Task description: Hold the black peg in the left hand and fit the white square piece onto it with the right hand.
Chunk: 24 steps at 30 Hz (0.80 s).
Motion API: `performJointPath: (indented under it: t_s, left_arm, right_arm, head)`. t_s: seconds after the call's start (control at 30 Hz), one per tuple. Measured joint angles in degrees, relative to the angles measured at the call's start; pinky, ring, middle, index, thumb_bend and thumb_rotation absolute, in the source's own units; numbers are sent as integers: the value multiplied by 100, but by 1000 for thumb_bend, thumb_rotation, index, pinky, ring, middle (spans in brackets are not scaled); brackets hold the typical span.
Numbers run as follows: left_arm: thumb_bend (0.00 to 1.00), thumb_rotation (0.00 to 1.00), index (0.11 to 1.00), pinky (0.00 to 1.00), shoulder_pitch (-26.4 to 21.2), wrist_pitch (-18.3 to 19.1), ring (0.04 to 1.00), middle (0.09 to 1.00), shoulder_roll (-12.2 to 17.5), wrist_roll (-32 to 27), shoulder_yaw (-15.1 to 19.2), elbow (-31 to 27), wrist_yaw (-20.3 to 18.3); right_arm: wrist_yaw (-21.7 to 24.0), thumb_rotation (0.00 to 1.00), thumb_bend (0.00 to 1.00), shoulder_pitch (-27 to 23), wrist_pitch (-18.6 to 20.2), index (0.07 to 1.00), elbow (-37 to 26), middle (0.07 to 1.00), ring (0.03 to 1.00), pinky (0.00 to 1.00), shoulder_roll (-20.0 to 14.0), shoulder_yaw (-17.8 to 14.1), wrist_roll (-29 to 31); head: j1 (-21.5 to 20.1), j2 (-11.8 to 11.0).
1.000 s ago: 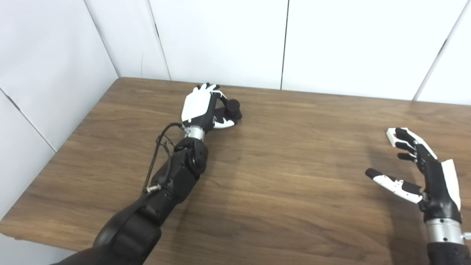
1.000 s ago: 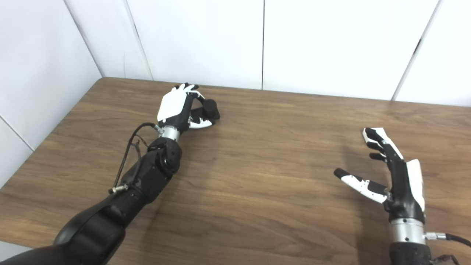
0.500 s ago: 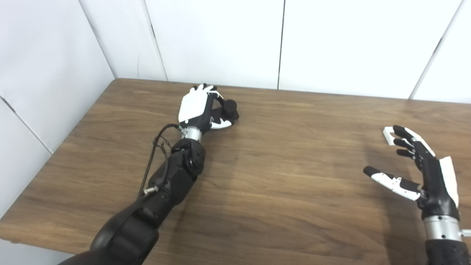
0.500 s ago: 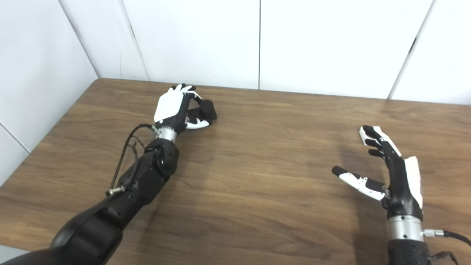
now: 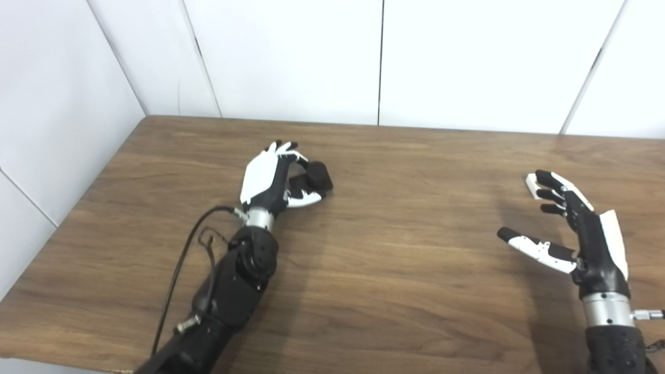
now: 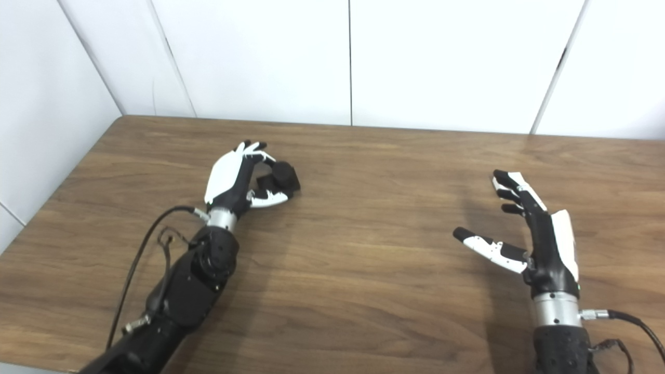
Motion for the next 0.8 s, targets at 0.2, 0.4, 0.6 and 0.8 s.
performJointPath:
  t_s: [0.2,0.4,0.6,0.8]
  left_arm:
    - [522,76,485,1000,321,121,1000,927,-114,-22,-12,-569,-322]
    - [522,74,484,1000,609,173,1000,934,-242,-45,-71,-1050,-678]
    - [523,76,485,1000,998,181,1000,938,-433,-90,-150,-1537,-951]
    - [522,78,486,1000,1214,193,1000,948,-548,-84,-239,-1806,-1128]
  right_arm:
    - [0,305,780,-4,0,823,0,841,797,729,3,4,-30]
    - [0,309,780,-15,1,826,0,846,808,757,29,8,-29]
    - [2,323,780,-17,39,828,-10,843,806,748,30,9,-54]
    - [2,297,769,-20,51,824,-13,836,798,737,30,24,-86]
  head:
    - [-96,44]
    - [-246,70]
    - [-316,88]
    - [-351,123]
